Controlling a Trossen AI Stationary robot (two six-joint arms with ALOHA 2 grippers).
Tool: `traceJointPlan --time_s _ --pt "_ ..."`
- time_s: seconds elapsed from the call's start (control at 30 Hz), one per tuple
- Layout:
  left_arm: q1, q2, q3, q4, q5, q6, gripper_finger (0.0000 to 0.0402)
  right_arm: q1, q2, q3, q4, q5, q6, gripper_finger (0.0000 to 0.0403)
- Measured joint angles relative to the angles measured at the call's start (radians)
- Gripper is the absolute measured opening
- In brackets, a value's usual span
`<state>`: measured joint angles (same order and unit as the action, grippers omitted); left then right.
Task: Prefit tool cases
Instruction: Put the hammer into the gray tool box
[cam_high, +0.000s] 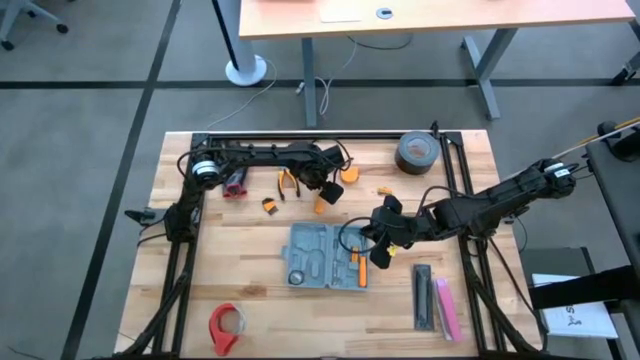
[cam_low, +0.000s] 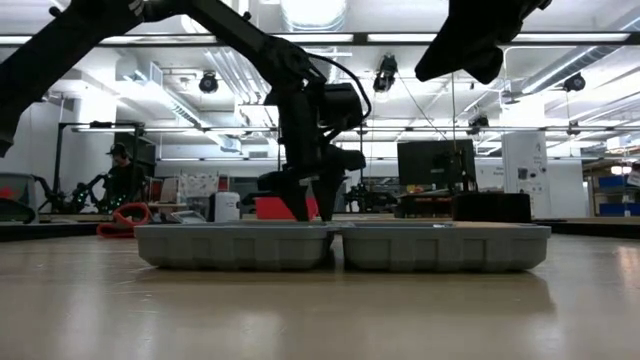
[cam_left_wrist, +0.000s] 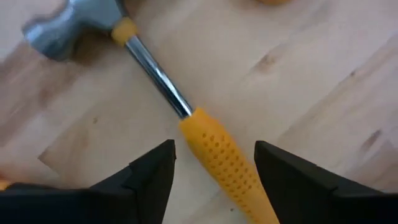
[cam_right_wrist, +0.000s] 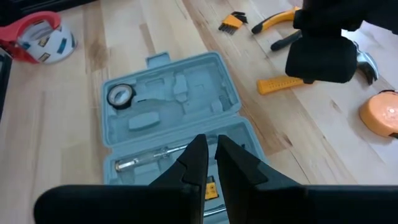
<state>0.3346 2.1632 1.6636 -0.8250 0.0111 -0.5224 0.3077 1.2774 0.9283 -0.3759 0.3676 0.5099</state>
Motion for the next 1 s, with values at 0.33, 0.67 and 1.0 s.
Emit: traceJointPlan --time_s 0.33,0.67,1.0 --pt "-0.005 0.000 -0.017 0.013 -0.020 0.010 0.0175 0.011 0.000 0.000 0.001 0.000 0.003 0.0018" --pt "-0.009 -0.004 -0.081 0.067 0.009 -0.008 0.0193 0.011 0.000 0.000 0.001 0.001 0.006 0.0018" --pt "-0.009 -0.004 -0.082 0.054 -0.021 -0.020 0.0146 0.022 0.000 0.000 0.008 0.001 0.013 0.0018"
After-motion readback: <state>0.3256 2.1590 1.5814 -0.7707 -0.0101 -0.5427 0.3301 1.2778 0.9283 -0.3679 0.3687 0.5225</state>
